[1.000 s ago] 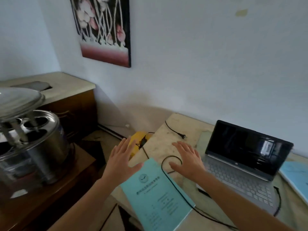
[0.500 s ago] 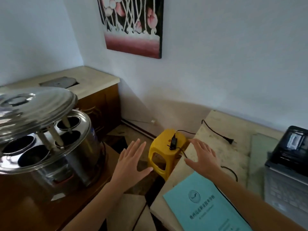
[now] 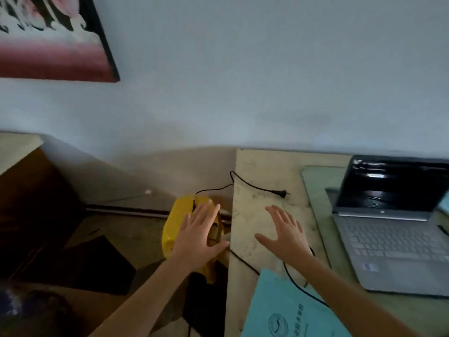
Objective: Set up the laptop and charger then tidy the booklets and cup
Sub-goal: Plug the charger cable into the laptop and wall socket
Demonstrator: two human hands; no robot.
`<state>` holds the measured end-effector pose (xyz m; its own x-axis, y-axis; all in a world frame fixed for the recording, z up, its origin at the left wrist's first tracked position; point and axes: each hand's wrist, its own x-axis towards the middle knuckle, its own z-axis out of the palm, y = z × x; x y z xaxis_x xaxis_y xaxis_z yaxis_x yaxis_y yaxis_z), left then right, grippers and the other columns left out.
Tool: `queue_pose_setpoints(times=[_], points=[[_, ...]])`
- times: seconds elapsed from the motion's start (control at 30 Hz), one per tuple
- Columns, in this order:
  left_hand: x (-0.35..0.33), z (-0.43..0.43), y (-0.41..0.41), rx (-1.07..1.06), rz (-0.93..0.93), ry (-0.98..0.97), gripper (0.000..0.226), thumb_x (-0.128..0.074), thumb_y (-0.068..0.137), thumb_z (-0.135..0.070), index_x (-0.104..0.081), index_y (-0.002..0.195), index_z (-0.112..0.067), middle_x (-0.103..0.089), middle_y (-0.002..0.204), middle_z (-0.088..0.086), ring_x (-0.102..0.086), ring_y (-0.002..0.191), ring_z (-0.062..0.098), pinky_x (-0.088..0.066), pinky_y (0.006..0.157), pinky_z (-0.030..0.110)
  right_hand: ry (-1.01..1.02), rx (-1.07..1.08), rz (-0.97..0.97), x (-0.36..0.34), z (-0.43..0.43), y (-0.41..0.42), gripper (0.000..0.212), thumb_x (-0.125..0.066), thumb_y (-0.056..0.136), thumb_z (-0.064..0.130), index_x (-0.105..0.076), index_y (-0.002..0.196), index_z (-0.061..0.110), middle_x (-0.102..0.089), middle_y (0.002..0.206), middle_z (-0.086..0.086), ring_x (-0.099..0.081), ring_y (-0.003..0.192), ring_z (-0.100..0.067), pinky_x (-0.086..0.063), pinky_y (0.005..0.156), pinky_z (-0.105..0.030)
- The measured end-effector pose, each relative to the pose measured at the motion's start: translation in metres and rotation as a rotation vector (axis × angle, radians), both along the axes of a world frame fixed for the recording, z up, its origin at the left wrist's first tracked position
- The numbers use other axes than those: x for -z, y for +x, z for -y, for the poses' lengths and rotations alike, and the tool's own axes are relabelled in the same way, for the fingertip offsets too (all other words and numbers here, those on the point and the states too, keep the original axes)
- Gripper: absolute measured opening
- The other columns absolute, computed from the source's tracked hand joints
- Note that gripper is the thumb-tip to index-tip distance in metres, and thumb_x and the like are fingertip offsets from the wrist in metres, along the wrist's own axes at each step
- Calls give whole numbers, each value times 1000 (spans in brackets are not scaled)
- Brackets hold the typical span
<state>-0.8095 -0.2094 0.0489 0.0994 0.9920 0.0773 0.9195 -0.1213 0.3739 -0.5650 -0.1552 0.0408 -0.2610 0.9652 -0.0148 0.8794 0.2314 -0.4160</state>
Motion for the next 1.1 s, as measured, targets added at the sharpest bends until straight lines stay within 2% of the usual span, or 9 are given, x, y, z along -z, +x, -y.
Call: queue_pose_setpoints(times=[0.13,0.33,0.47,0.63,0.77,0.9,1.1], points=[[11,-65,24,179,31,-7,90,-41,80,-71,1,150,-33,9,159,-10,16,142,5,2,117,37,-46,181,9,2,-7,14,85,-51,79,68,-19,148,31,-20,157,8,-16,145,-14,-16,118,-42],[35,-154,50,488,18,-45,90,-37,79,-73,1,150,-33,5,160,-8,11,146,11,-1,119,39,-106,404,-12,17,-22,13,86,-50,79,68,-15,149,33,-13,159,12,-7,146,-14,-13,119,-42],[47,-195,52,535,-2,-74,90,-38,77,-75,-5,150,-32,-4,160,-8,3,147,13,-3,119,40,-130,499,26,30,-32,0,85,-49,79,68,-12,149,36,-11,160,11,-4,147,-14,-6,118,-38],[67,-238,74,600,-20,-152,90,-36,77,-77,-8,150,-32,-11,159,-7,-5,147,14,-7,118,42,-127,596,32,38,-44,-7,85,-47,78,69,-13,148,37,-10,160,12,-5,147,-12,-9,119,-40],[87,-269,105,653,29,-167,75,-49,85,-57,-24,148,-26,-27,155,-3,-23,143,15,-26,115,38,-171,724,8,41,-38,-4,83,-47,79,67,-12,148,38,-7,160,13,-3,147,-11,-8,120,-39],[105,-295,130,649,66,-189,56,-59,87,-35,-44,137,-15,-51,135,5,-48,124,22,-45,99,36,-220,785,-11,47,-31,-2,80,-47,80,65,-13,148,38,-8,160,13,-1,147,-11,-6,120,-38],[119,-317,155,612,-7,-223,43,-61,86,-25,-54,125,-10,-57,123,11,-52,113,31,-47,87,40,-200,801,-26,59,-39,2,78,-45,82,66,-13,148,38,-9,160,12,-1,147,-12,-7,120,-40]])
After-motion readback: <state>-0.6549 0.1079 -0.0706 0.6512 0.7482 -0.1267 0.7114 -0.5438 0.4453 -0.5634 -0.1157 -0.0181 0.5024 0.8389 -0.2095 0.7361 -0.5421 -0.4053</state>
